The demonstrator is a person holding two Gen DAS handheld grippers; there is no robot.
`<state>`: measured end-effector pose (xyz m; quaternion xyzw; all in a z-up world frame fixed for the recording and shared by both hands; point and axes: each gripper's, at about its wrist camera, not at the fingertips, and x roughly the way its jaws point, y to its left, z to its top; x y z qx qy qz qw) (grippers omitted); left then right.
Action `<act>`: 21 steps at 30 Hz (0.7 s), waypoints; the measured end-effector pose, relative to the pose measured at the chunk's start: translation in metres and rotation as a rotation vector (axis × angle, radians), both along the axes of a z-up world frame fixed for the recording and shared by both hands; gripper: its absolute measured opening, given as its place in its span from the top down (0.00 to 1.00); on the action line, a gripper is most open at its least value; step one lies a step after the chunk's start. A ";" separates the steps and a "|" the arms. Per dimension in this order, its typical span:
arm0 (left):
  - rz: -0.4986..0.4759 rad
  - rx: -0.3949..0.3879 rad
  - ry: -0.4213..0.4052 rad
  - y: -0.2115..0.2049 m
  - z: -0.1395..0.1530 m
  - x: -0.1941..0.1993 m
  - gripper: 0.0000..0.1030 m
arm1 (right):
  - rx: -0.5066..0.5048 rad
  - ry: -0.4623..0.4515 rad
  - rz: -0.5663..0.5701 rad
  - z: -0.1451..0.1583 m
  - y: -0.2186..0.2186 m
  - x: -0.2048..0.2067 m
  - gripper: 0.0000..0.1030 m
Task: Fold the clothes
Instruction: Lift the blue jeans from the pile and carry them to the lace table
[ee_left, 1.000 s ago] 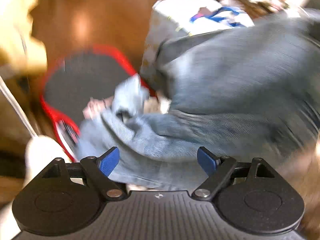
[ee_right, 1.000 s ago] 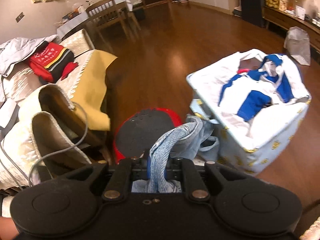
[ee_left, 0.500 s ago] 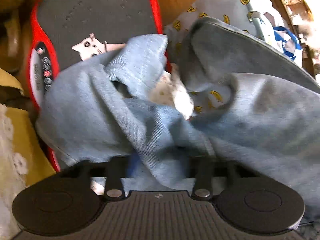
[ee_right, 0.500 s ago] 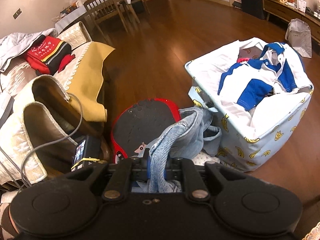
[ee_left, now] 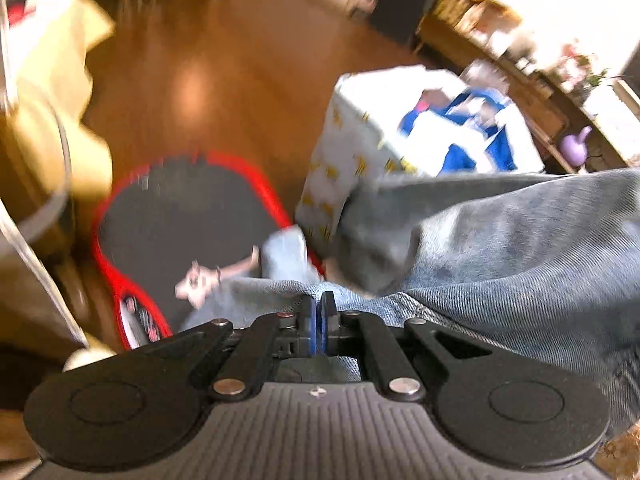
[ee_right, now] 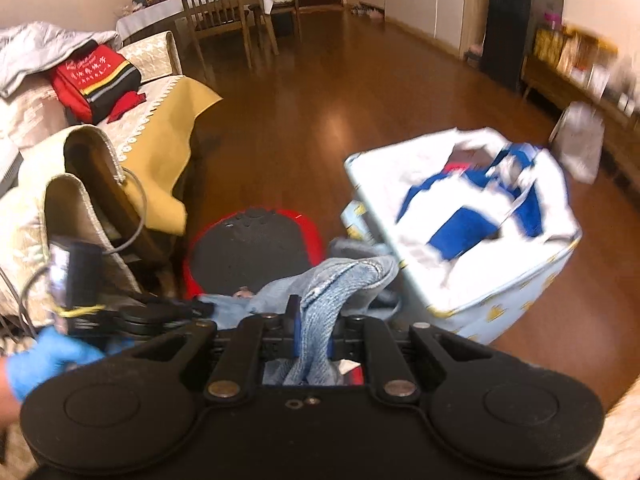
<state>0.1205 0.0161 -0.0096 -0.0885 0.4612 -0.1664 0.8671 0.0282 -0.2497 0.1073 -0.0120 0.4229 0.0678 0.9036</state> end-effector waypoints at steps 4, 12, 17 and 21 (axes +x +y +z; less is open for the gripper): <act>-0.030 0.005 -0.145 -0.001 0.046 -0.015 0.99 | -0.049 -0.072 -0.015 0.038 -0.004 -0.009 0.00; -0.095 -0.041 -0.404 -0.013 0.146 -0.042 0.99 | -0.120 -0.241 -0.082 0.125 -0.030 -0.040 0.00; -0.176 -0.111 -0.532 -0.039 0.211 -0.062 0.99 | -0.193 -0.358 -0.162 0.182 -0.057 -0.073 0.00; -0.270 -0.173 -0.607 -0.076 0.259 -0.087 0.99 | -0.244 -0.424 -0.262 0.219 -0.092 -0.109 0.00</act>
